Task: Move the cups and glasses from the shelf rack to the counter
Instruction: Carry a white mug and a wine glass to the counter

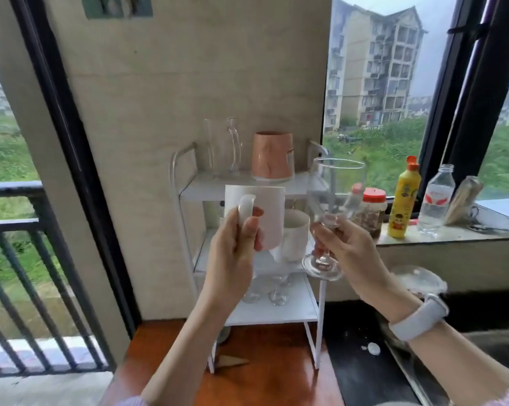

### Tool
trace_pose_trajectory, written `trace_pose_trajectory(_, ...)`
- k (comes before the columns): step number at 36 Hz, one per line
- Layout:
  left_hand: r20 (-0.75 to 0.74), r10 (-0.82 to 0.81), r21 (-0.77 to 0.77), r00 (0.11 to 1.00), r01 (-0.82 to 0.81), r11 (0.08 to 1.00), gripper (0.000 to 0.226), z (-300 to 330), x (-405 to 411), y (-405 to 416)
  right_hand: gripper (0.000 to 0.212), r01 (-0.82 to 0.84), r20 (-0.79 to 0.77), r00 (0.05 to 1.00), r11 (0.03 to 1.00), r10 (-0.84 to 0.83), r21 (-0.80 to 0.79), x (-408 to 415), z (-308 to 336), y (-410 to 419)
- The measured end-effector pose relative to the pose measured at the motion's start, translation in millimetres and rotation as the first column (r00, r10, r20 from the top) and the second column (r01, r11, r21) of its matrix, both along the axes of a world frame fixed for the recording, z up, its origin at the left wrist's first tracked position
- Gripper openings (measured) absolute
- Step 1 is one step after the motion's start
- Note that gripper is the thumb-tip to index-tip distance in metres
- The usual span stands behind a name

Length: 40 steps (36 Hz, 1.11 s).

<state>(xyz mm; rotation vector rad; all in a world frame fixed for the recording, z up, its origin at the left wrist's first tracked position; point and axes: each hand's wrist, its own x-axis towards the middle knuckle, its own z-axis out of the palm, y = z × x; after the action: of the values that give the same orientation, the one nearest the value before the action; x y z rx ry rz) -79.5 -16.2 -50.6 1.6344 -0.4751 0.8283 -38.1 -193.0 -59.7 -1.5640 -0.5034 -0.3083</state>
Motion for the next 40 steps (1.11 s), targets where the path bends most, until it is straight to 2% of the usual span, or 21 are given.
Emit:
trace_pose_trajectory(3,-0.055,-0.134,0.043,0.989,0.137,0.990,0.013,-23,-5,-17,0.021,0.032,-0.090,0.996,0.999,-0.030,0.026,-13,-28,-18)
trace_pose_trajectory(7,-0.146,-0.254,0.099,0.956,0.270,0.958,0.016,-62,-7,-50,0.005,0.179,-0.180,0.966,0.983,-0.185,-0.048,-31,-72,-54)
trace_pose_trajectory(9,-0.221,-0.331,0.104,0.917,0.360,0.927,0.020,-79,-8,-72,0.013,0.280,-0.221,0.930,0.956,-0.292,-0.084,-45,-93,-79)
trace_pose_trajectory(13,-0.363,-0.454,0.107,0.813,0.521,0.847,0.023,-107,-11,-132,0.019,0.470,-0.287,0.822,0.871,-0.491,-0.143,-87,-120,-138)
trace_pose_trajectory(18,-0.408,-0.581,0.169,0.704,0.684,0.710,0.025,-127,-28,-228,0.007,0.650,-0.345,0.646,0.728,-0.681,-0.218,-154,-136,-225)
trace_pose_trajectory(20,-0.423,-0.615,0.211,0.665,0.733,0.647,0.025,-133,-39,-267,0.004,0.708,-0.368,0.586,0.677,-0.722,-0.201,-183,-142,-261)
trace_pose_trajectory(22,-0.439,-0.646,0.243,0.625,0.775,0.584,0.024,-140,-53,-308,0.010,0.762,-0.385,0.532,0.625,-0.754,-0.170,-213,-148,-296)
trace_pose_trajectory(25,-0.476,-0.683,0.242,0.554,0.829,0.504,0.024,-151,-83,-374,0.009,0.817,-0.406,0.449,0.549,-0.796,-0.174,-258,-160,-350)
trace_pose_trajectory(28,-0.556,-0.700,0.164,0.448,0.885,0.436,0.017,-160,-117,-440,0.008,0.864,-0.443,0.361,0.473,-0.821,-0.173,-305,-173,-405)
trace_pose_trajectory(31,-0.631,-0.728,-0.015,0.268,0.934,0.356,0.011,-168,-151,-503,0.011,0.893,-0.453,0.279,0.403,-0.847,-0.203,-351,-183,-454)
trace_pose_trajectory(34,-0.668,-0.729,-0.118,0.150,0.946,0.303,0.018,-178,-180,-564,0.017,0.917,-0.453,0.193,0.324,-0.870,-0.232,-395,-187,-496)
trace_pose_trajectory(37,-0.729,-0.682,-0.178,0.051,0.949,0.262,0.018,-194,-202,-617,0.019,0.935,-0.462,0.127,0.262,-0.878,-0.241,-433,-190,-533)
trace_pose_trajectory(40,-0.798,-0.597,-0.229,-0.085,0.959,0.169,0.018,-206,-218,-667,0.013,0.944,-0.489,0.084,0.226,-0.868,-0.240,-463,-195,-567)
